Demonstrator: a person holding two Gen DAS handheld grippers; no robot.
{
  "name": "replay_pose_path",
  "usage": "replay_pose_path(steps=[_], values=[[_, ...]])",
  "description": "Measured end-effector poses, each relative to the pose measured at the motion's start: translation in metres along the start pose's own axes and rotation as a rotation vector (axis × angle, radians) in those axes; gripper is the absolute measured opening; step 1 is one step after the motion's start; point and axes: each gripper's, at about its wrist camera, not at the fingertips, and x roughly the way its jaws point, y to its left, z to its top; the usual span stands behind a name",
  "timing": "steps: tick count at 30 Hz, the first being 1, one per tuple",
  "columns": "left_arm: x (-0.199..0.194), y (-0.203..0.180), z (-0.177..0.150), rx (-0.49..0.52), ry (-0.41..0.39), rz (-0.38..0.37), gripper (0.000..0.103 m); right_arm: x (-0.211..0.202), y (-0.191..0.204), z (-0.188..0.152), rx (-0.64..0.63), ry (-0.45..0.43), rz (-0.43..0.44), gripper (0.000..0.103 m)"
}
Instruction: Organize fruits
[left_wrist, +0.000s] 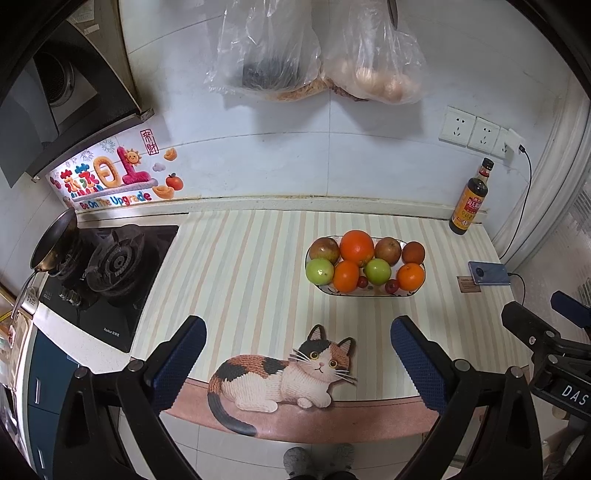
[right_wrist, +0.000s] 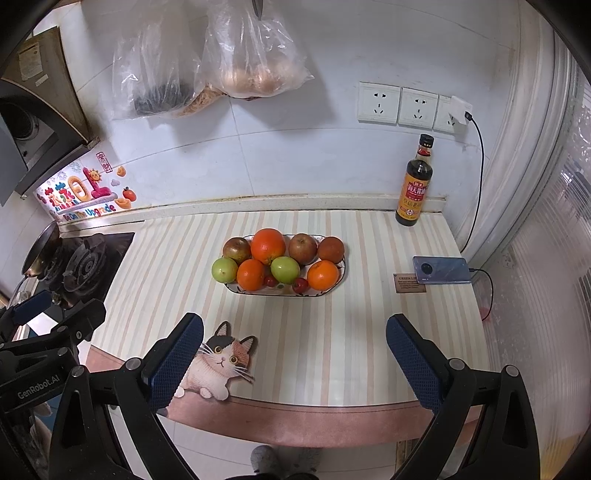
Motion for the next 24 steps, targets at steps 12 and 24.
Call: replay_pose_path(steps=[12, 24], values=[[-0.0017, 0.0002, 0.0016, 0.004, -0.002, -0.001, 0.103, -0.0025, 0.0015, -0.0026, 0.001, 0.000, 0.007, 0.101], [-0.0062, -0.0003, 0.0026, 0.006, -0.004, 0.000, 0.103, -0.0048, 0.0061, -0.0033, -0.005, 0.002, 0.017, 0.101]])
